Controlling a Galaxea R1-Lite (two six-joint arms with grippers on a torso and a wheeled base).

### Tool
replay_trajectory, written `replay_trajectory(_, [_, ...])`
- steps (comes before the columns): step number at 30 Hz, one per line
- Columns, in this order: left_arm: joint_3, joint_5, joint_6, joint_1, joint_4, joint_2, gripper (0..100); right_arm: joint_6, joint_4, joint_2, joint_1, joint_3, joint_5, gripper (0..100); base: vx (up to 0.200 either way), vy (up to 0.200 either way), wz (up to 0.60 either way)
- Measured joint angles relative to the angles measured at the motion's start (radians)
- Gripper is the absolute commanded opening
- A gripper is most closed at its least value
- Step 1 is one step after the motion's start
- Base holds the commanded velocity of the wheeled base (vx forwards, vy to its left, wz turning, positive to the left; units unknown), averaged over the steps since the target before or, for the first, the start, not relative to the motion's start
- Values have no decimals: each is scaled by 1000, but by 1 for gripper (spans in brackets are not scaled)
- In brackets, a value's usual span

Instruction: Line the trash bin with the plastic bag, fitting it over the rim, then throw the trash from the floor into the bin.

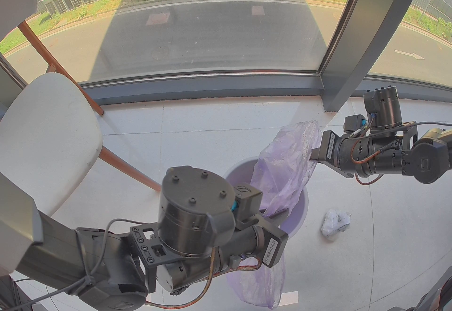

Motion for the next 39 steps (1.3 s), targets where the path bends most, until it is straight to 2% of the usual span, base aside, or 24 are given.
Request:
replay_trajectory(9, [-27, 2, -3, 2, -1, 54, 0, -267, 0, 2, -72, 72, 15, 0, 0, 0, 0])
replay_trajectory(11, [-38, 2, -3, 2, -3, 76, 0, -298, 1, 2, -102, 101, 23, 0, 0, 0, 0])
replay_trajectory(17, [-83, 2, 1, -1, -51, 167, 0, -313, -5, 12, -171, 143, 34, 0, 0, 0, 0])
replay_trajectory(21, [-129, 1, 2, -2, -61, 240, 0, -319, -63, 41, -199, 160, 33, 0, 0, 0, 0])
replay_trajectory(26, [-175, 4, 2, -2, -77, 311, 0, -323, -140, 84, -209, 189, 31, 0, 0, 0, 0])
replay_trajectory(33, [-201, 8, 0, -2, -102, 355, 0, -323, -150, 117, -211, 197, 30, 0, 0, 0, 0])
replay_trajectory(34, [-203, 8, 1, -2, -102, 358, 100, -322, -150, 119, -212, 198, 29, 0, 0, 0, 0])
replay_trajectory(39, [-217, 13, -1, -2, -117, 368, 100, -322, -150, 125, -212, 199, 28, 0, 0, 0, 0])
